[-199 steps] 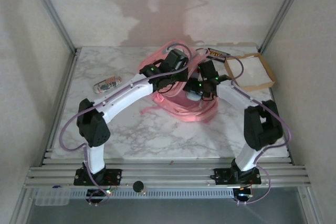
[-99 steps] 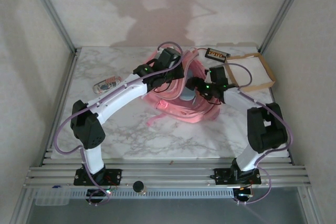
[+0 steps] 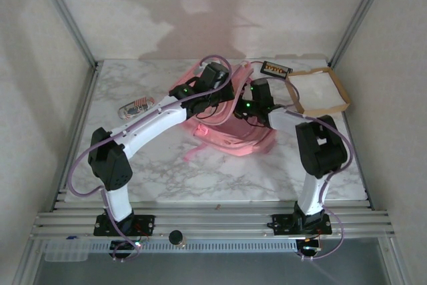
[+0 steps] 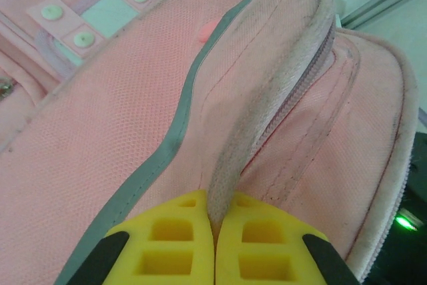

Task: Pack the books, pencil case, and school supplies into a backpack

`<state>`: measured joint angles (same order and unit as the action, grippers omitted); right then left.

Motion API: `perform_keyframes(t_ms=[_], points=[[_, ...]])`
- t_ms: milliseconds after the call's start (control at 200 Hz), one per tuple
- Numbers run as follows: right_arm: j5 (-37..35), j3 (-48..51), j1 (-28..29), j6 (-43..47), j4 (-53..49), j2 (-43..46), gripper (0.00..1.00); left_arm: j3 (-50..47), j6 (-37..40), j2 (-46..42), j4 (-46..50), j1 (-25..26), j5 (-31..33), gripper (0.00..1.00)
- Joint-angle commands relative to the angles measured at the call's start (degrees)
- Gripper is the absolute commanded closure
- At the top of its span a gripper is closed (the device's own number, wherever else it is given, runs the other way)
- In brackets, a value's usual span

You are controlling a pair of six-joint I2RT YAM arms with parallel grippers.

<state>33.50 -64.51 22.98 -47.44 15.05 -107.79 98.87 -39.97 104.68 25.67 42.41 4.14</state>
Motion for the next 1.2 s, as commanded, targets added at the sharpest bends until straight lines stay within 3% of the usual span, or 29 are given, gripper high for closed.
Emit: perform_keyframes(t_ms=[0,80,155,290,381,476,601,811,916,986,1127,1197], points=[[1.45,0.6,-0.3,-1.98,8.35,0.98,0.54,-1.07,-2.03,-3.21,-3.52,-0.9,2.21,1.0],[-0.33,5.54,-1.32,0.65,6.48,6.92,0.45,-1.74,-1.72,-3.08,-3.39,-1.27,1.7,1.0],[-0.48,10.64,-3.79,2.11,3.4,12.91,0.43,-3.13,-1.95,-2.88,-4.91,-1.5,1.39,1.0],[-8.66,16.33,-9.7,7.52,-12.16,24.59,0.41,-4.11,-2.31,-0.34,-7.97,-1.81,-3.88,0.9],[-15.55,13.42,-9.24,12.59,-21.74,30.04,0.4,-5.31,-2.41,1.37,-10.89,-1.89,-10.37,0.78],[-22.73,9.51,-6.81,14.89,-30.27,33.14,0.38,-6.32,0.22,1.0,-9.76,-2.1,-12.95,0.53],[-30.32,6.98,-1.01,13.99,-36.17,36.74,0.37,-15.08,2.59,-6.68,-10.7,-5.01,-13.11,0.43],[-45.71,-0.47,17.97,5.84,-45.42,28.83,0.33,-34.49,-2.51,-20.12,-17.1,-17.91,-14.74,0.39],[-44.67,-1.91,25.05,1.74,-41.77,24.35,0.33,-39.24,-2.66,-23.1,-18.09,-21.61,-14.32,0.38],[-47.98,-6.95,29.69,-1.35,-43.9,17.44,0.34,-42.07,-4.56,-24.4,-19.78,-24.1,-15.03,0.38],[-56.65,-15.44,35.39,-4.6,-45.85,6.37,0.41,-46.06,-6.82,-26.3,-22.27,-27.13,-15.57,0.38],[-55.12,-18.57,35.86,-5.6,-44.4,1.89,0.44,-47.6,-7.44,-27.26,-23.69,-27.7,-16.31,0.38]])
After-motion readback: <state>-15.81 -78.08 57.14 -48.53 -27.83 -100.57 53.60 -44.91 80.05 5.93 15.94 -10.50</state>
